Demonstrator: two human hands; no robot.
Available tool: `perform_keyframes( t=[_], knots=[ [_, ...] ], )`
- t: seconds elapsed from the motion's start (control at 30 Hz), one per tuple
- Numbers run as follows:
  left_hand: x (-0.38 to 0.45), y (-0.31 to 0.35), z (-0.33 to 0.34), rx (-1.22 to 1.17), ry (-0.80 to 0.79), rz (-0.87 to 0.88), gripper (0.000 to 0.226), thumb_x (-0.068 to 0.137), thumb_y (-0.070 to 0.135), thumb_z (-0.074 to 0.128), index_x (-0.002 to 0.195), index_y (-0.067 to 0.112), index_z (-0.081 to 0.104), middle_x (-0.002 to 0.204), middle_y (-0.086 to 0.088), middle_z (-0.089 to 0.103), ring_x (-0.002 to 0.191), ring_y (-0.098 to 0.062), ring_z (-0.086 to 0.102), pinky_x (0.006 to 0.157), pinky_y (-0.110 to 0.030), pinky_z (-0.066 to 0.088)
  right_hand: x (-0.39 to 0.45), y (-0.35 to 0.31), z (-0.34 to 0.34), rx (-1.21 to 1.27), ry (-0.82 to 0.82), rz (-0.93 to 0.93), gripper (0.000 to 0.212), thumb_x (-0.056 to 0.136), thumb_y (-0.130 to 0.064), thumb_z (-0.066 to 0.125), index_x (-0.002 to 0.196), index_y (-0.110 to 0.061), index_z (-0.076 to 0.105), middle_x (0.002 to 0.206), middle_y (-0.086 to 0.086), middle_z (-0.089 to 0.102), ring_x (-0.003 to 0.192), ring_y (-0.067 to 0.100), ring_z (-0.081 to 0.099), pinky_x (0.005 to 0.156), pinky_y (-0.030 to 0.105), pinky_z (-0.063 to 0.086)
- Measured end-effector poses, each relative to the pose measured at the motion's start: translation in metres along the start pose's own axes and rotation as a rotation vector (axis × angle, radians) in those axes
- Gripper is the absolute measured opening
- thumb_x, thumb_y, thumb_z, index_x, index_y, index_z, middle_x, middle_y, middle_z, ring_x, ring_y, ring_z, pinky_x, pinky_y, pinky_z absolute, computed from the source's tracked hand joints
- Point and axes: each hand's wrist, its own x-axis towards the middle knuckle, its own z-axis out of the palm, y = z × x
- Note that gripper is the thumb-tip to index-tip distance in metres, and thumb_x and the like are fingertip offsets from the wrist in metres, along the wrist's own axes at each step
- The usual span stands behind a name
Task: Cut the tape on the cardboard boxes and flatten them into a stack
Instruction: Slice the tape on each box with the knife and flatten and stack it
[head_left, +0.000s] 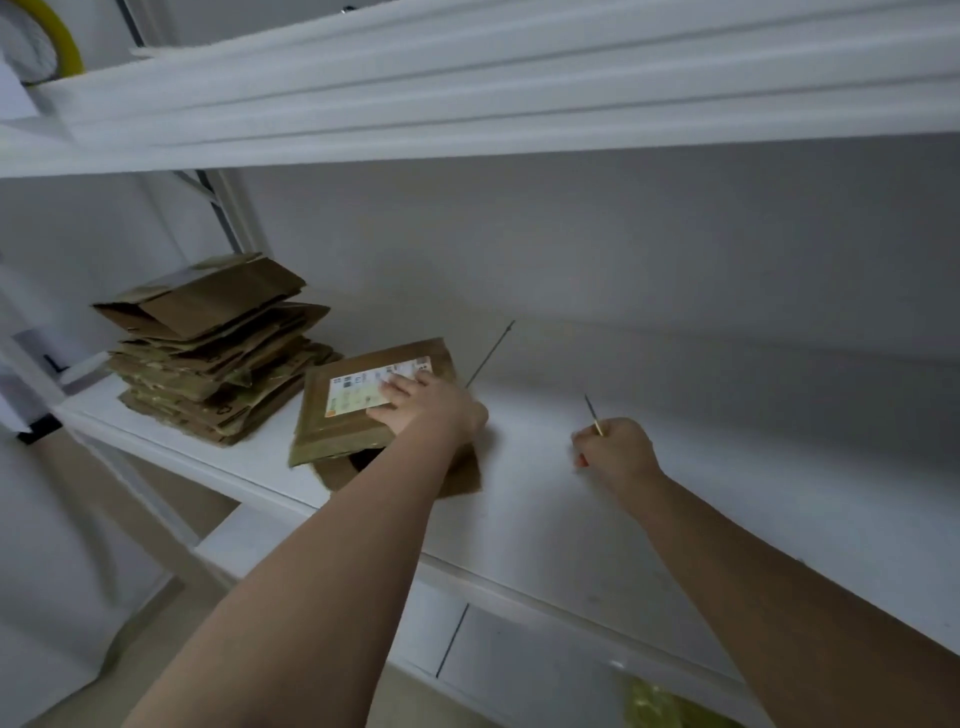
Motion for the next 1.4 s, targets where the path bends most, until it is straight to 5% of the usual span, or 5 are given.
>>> perform_keyframes(
  t=[0.27, 0.4, 0.7, 1.0, 1.4],
  knots=[
    [-0.007, -0.060, -0.027, 0.249, -0.106, 0.620, 0.075, 0.092, 0.011, 0.049, 0.153, 0.038, 0.012, 0.160, 0.014, 0.004, 0.148, -0.021, -0.010, 0.116, -0.057, -0.008, 0.010, -0.007, 0.003, -0.083, 0.045, -0.067, 0.016, 0.084, -0.023, 0.058, 0.084, -0.011, 0.068, 0.084, 0.012, 0.068, 0.083, 0.034, 0.064, 0.073, 0.035, 0.052],
    [-0.014, -0.091, -0.050, 0.550, -0.052, 0.502, 0.087, 0.088, 0.009, 0.052, 0.150, 0.046, 0.005, 0.161, 0.007, -0.011, 0.145, -0.028, -0.021, 0.112, -0.064, -0.010, 0.010, -0.013, 0.006, -0.109, 0.036, -0.108, 0.014, 0.084, -0.018, 0.060, 0.094, -0.013, 0.067, 0.093, 0.012, 0.065, 0.093, 0.035, 0.061, 0.080, 0.033, 0.048],
    [-0.022, -0.006, -0.003, 0.130, 0.162, 0.434, 0.086, 0.087, 0.067, 0.045, 0.153, 0.018, 0.019, 0.159, -0.008, 0.018, 0.148, -0.027, 0.010, 0.116, -0.054, 0.017, 0.000, -0.005, 0.018, -0.119, -0.020, -0.136, 0.024, 0.081, -0.008, 0.057, 0.103, -0.014, 0.066, 0.104, 0.010, 0.066, 0.100, 0.033, 0.060, 0.083, 0.032, 0.048],
    [-0.003, -0.067, -0.004, -0.233, -0.074, 0.628, 0.069, 0.090, 0.003, 0.056, 0.151, 0.022, 0.029, 0.158, 0.006, 0.020, 0.148, -0.012, 0.010, 0.112, -0.017, 0.005, -0.001, 0.016, 0.020, 0.064, -0.093, -0.084, 0.021, 0.098, -0.016, 0.044, 0.090, -0.007, 0.062, 0.070, 0.009, 0.069, 0.040, 0.016, 0.048, 0.045, 0.023, 0.036],
    [-0.001, -0.071, 0.014, -0.126, 0.033, 0.683, 0.071, 0.084, 0.039, 0.041, 0.152, 0.021, 0.025, 0.160, 0.004, 0.015, 0.149, -0.017, 0.006, 0.120, -0.046, 0.001, 0.000, -0.008, 0.058, 0.199, 0.006, -0.013, 0.026, 0.084, 0.002, 0.040, 0.102, -0.001, 0.059, 0.062, 0.004, 0.062, 0.057, 0.012, 0.052, 0.059, 0.024, 0.044]
  ],
)
